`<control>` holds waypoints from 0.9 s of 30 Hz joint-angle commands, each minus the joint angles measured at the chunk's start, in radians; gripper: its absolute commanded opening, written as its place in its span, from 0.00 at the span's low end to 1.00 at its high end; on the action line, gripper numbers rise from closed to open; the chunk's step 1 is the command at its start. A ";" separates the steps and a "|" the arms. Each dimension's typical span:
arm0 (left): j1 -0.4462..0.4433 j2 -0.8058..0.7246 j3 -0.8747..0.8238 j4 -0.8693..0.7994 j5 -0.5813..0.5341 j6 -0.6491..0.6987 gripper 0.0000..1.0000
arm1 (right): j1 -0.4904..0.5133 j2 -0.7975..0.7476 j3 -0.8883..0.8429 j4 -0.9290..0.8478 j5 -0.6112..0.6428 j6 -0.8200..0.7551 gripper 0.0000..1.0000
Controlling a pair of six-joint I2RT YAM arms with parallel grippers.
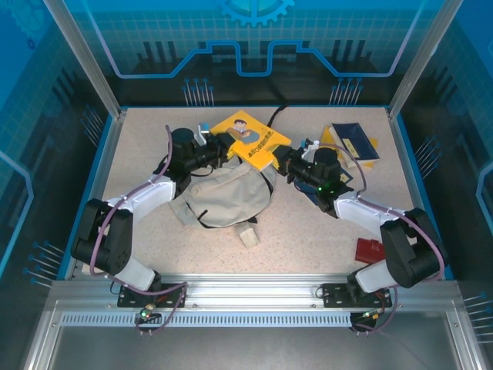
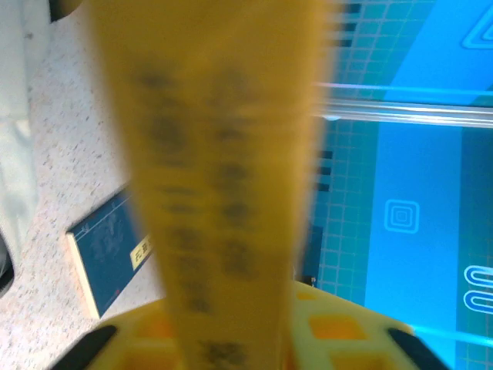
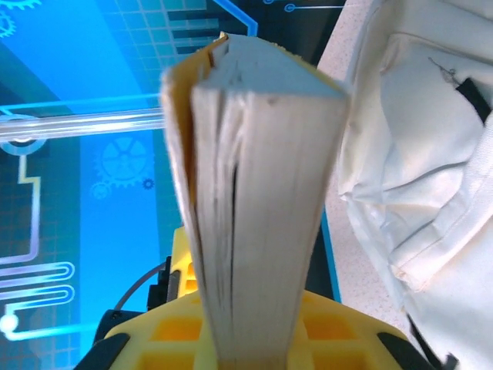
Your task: Pack the student bag
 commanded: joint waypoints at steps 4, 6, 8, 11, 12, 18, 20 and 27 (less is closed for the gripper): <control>0.004 -0.074 0.067 -0.441 -0.016 0.321 0.71 | -0.030 -0.178 0.066 -0.390 0.128 -0.306 0.12; 0.004 -0.072 0.114 -0.611 -0.058 0.461 0.76 | -0.053 -0.242 0.080 -0.524 0.167 -0.393 0.12; 0.001 -0.065 0.149 -0.743 -0.101 0.573 0.78 | -0.075 -0.295 0.097 -0.622 0.201 -0.464 0.12; -0.015 -0.045 0.203 -0.899 -0.143 0.710 0.79 | -0.110 -0.355 0.143 -0.783 0.239 -0.568 0.12; -0.029 -0.036 0.227 -0.951 -0.162 0.755 0.79 | -0.121 -0.371 0.148 -0.838 0.254 -0.600 0.12; -0.149 0.047 0.354 -1.160 -0.313 0.874 0.78 | -0.179 -0.449 0.209 -1.020 0.313 -0.699 0.13; -0.181 0.075 0.373 -1.179 -0.327 0.853 0.78 | -0.197 -0.469 0.205 -1.049 0.321 -0.706 0.13; -0.282 0.151 0.315 -1.102 -0.379 0.660 0.75 | -0.219 -0.495 0.180 -1.068 0.312 -0.699 0.13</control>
